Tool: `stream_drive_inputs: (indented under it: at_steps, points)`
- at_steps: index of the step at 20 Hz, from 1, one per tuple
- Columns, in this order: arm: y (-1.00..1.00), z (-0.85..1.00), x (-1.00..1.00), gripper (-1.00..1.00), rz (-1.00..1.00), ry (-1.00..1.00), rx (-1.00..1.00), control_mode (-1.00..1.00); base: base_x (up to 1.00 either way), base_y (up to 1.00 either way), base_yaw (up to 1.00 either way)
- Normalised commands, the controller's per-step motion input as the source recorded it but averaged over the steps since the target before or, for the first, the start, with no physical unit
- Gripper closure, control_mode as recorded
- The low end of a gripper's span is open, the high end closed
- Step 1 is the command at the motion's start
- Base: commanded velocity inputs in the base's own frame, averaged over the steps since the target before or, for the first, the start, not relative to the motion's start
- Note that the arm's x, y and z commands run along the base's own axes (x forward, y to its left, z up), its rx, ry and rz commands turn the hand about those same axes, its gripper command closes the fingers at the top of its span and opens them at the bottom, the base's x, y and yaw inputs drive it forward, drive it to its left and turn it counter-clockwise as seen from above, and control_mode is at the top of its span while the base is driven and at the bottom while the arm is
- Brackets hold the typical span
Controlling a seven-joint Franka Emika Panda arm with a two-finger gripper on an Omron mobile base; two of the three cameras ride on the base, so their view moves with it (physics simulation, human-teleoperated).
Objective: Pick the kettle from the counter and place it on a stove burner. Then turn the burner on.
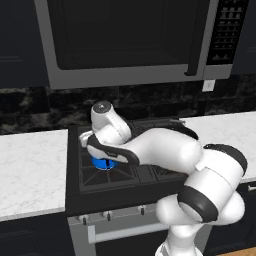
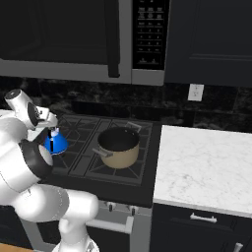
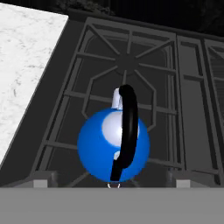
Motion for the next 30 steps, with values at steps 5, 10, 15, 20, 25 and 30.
stream_drive_inputs:
  at_steps: [5, 10, 15, 20, 25, 30]
  points:
    - [0.00, 0.44, -0.99, -1.00, 0.00, -0.10, 0.00, -1.00, 0.00, 0.00, 0.00]
    - [-0.01, 0.16, -0.96, -1.00, 0.00, -0.01, 0.00, -1.00, 0.00, 0.00, 0.00]
    - [-0.01, 0.01, -0.70, -1.00, 0.00, -0.04, 0.01, -1.00, 0.00, 0.00, 0.00]
    - [-0.06, 0.00, -0.17, -1.00, -0.02, 0.00, 0.04, -1.00, 0.00, 0.00, 0.00]
    - [-0.04, 0.00, -0.23, -1.00, -0.05, 0.01, 0.03, -1.00, 0.00, 0.00, 0.00]
    - [0.02, 0.00, -0.10, -1.00, -0.01, 0.00, 0.00, -1.00, 0.00, 0.00, 0.00]
